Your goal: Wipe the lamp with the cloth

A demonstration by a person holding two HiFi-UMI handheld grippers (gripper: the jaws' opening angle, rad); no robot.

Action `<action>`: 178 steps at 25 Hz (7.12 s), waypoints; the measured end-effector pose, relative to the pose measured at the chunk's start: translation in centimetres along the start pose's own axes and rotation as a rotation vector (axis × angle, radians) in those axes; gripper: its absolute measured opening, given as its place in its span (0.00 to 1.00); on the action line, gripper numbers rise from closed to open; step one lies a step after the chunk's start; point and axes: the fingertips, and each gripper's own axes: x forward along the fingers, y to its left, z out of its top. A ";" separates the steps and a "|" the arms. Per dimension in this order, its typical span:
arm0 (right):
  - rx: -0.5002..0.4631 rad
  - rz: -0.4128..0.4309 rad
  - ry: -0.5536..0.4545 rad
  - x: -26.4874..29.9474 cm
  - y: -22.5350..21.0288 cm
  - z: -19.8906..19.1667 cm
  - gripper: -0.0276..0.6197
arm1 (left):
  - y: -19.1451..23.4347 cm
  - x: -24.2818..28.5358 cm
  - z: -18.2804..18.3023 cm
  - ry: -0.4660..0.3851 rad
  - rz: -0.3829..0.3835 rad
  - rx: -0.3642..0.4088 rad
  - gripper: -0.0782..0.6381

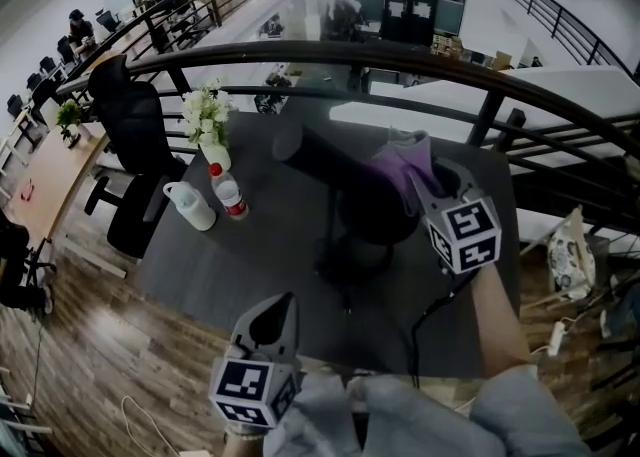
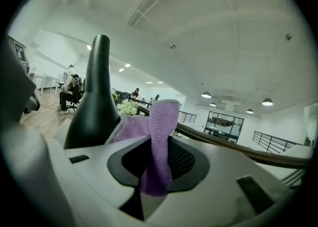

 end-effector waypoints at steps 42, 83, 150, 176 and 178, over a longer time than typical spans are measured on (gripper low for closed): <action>0.124 0.320 -0.167 -3.9 18.3 5.8 0.18 | 2.4 -1.5 -1.0 -0.008 0.043 -0.055 0.12; 0.157 0.398 0.191 -0.7 24.7 -13.6 0.18 | 3.7 -3.6 -1.2 0.057 0.147 -0.089 0.12; 0.202 -0.027 0.568 -0.3 13.9 -27.7 0.18 | 2.5 -1.1 -4.5 0.151 0.034 -0.122 0.12; 0.311 0.134 0.409 -7.1 20.4 -18.0 0.18 | -0.7 1.4 -2.0 0.095 -0.143 -0.041 0.12; 0.306 0.128 0.375 -7.8 19.7 -16.2 0.18 | -0.9 1.4 -1.5 0.095 -0.150 -0.032 0.12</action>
